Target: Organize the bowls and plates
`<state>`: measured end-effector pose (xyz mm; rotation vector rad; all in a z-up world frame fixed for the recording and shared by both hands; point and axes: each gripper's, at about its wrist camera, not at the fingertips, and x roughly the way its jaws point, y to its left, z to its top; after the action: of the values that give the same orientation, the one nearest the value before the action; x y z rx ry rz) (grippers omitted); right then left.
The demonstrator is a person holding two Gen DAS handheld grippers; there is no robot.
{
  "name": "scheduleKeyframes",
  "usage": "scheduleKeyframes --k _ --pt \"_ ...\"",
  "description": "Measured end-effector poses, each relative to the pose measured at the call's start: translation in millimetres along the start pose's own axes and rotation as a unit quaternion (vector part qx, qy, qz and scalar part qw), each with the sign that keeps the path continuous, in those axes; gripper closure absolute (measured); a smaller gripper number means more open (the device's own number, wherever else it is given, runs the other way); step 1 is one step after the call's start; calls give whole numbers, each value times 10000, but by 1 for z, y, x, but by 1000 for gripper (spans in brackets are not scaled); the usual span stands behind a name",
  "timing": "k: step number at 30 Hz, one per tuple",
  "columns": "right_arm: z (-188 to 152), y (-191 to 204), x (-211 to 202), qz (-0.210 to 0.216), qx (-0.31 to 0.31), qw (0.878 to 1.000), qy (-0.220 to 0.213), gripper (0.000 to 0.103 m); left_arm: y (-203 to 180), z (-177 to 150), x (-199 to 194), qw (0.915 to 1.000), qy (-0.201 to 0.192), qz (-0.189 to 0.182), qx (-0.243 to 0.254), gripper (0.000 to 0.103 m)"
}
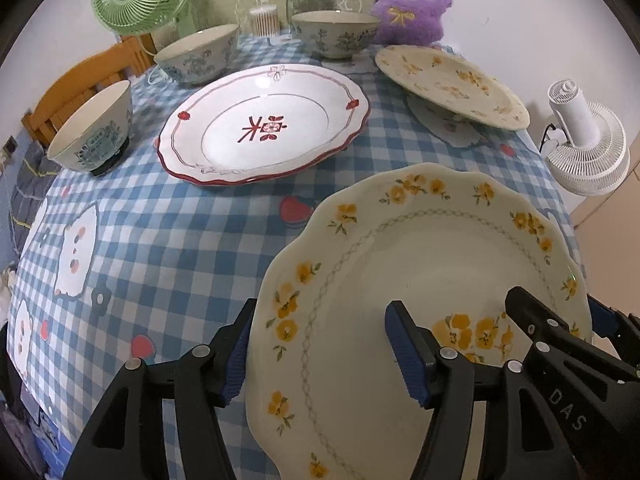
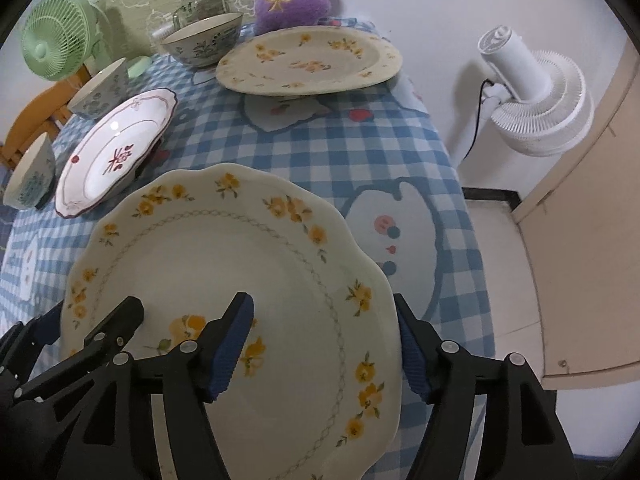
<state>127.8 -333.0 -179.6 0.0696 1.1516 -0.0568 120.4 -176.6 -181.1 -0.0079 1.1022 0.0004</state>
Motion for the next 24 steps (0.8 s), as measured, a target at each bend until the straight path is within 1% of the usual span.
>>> scheduleKeyframes --k 2,4,9,11,18,24 --pt "1 -1 -4 -7 -32 10000 -68 31 -2 0 -5 9999 -114 71 45 36" --pt "2 -2 -9 -53 -51 9999 -136 31 -4 1 -11 9997 -200 135 69 33" --pt "6 -8 -25 81 -68 9995 -282 30 -4 2 -26 9993 -336 183 -4 24" --pt "9 -9 -34 124 -85 9992 -378 30 -4 5 -33 9989 -414 211 -30 22" --pt "14 -8 -68 199 -50 9973 -706 28 0 13 -62 9979 -628 157 -65 19" --pt "18 2 -99 162 -61 9947 -1013 28 8 21 -88 9962 -873 64 -36 17"
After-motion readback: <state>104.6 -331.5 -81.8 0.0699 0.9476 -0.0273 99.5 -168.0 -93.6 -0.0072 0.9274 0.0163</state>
